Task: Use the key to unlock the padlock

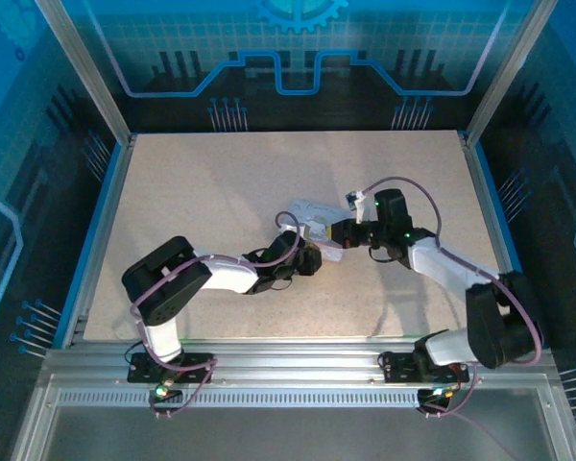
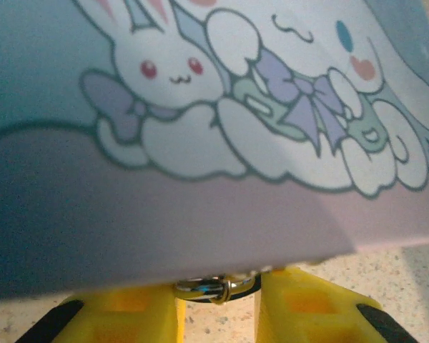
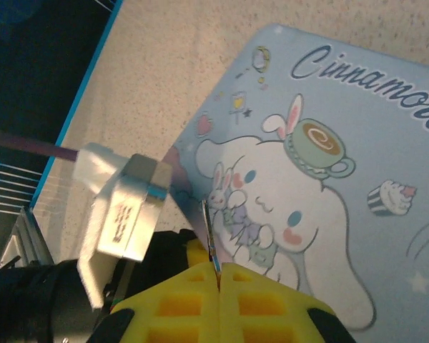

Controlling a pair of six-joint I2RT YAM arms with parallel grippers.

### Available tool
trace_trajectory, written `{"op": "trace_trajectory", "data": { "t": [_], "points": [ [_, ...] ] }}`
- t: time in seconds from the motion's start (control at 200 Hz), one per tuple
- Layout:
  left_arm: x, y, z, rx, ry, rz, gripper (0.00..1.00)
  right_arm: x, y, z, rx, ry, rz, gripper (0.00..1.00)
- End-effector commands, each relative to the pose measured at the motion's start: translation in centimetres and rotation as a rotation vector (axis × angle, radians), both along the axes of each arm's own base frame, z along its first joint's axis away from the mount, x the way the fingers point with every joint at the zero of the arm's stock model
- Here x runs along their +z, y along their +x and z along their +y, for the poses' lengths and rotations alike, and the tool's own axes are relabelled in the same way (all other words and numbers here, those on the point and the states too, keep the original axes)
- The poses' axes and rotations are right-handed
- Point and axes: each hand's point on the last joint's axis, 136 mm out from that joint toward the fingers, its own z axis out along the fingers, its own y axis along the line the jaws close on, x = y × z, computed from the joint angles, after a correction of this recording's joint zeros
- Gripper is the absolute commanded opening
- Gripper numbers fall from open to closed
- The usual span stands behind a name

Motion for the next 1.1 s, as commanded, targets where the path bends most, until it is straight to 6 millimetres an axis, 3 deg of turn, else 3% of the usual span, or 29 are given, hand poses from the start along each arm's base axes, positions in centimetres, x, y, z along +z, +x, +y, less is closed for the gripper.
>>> {"op": "trace_trajectory", "data": {
  "t": [0.0, 0.21, 0.505, 1.095],
  "points": [
    [3.9, 0.2, -1.2, -0.023, -0.084, -0.052, 0.27, -1.5, -2.5, -0.9, 0.032, -0.073, 0.006, 0.00],
    [5.3, 0.1, -1.6, -0.035, -0.107, -0.050, 0.26, -3.0, -5.7, -2.4, 0.045, -0.138, -0.016, 0.00],
    [6.0, 0.0, -2.2, -0.036, -0.147, -0.023, 0.26, -6.3, -8.8, -2.6, 0.088, -0.267, -0.046, 0.00],
    [6.7, 0.0, -2.2, -0.017, -0.194, 0.026, 0.23, -8.4, -6.5, -0.3, 0.153, -0.306, -0.092, 0.00]
  ]
}}
